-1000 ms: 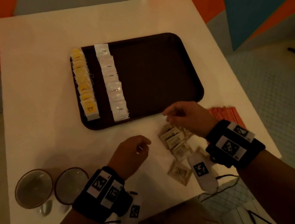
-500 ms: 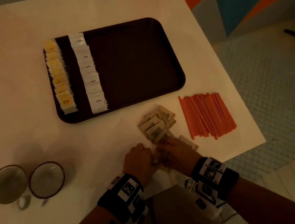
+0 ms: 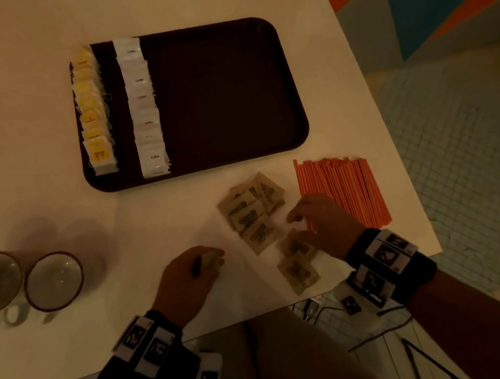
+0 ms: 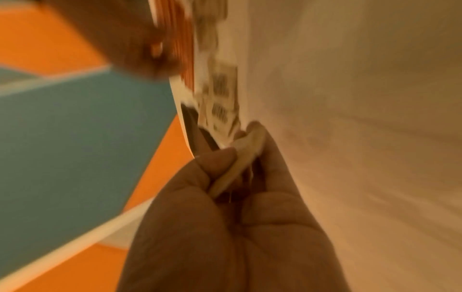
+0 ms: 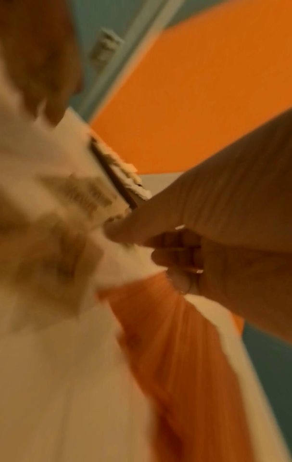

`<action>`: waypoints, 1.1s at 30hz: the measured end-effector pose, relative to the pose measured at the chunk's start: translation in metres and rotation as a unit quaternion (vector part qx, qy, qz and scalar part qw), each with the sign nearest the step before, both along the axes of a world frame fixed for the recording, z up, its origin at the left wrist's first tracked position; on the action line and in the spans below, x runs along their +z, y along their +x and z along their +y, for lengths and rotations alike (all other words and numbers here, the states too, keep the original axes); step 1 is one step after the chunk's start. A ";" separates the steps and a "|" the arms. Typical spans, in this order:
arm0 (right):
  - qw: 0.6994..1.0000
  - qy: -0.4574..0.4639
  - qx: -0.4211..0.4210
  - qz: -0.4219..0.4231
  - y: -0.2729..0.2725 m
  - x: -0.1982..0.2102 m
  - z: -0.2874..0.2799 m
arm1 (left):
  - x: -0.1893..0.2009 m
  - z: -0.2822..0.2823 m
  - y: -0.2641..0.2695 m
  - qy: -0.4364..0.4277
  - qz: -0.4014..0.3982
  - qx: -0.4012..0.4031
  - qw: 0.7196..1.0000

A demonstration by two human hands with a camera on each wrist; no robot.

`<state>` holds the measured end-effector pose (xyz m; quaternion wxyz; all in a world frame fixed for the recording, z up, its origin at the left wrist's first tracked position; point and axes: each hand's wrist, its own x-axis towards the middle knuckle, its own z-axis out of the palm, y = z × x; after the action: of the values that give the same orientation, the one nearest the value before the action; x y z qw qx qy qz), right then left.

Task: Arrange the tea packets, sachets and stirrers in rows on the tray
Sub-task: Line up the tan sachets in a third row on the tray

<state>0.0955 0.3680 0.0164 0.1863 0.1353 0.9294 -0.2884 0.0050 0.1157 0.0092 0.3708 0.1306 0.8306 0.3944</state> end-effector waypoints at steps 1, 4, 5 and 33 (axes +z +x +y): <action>1.000 0.020 0.021 -0.003 0.005 -0.001 0.004 | 0.001 -0.004 -0.001 0.023 -0.041 0.044 0.998; 0.993 0.065 0.078 -0.057 0.014 -0.009 -0.004 | 0.004 -0.011 0.000 0.080 -0.128 0.116 0.982; 0.992 0.069 0.083 -0.061 0.016 -0.012 -0.007 | 0.004 -0.012 0.000 0.090 -0.147 0.117 0.978; 0.956 -0.083 0.261 -0.102 -0.006 -0.003 -0.028 | 0.017 0.037 -0.003 0.257 -0.439 0.287 0.811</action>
<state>0.0899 0.3396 0.0136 0.3596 -0.0995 0.8811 -0.2906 0.0025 0.1526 0.0264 0.5191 -0.2103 0.4470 0.6975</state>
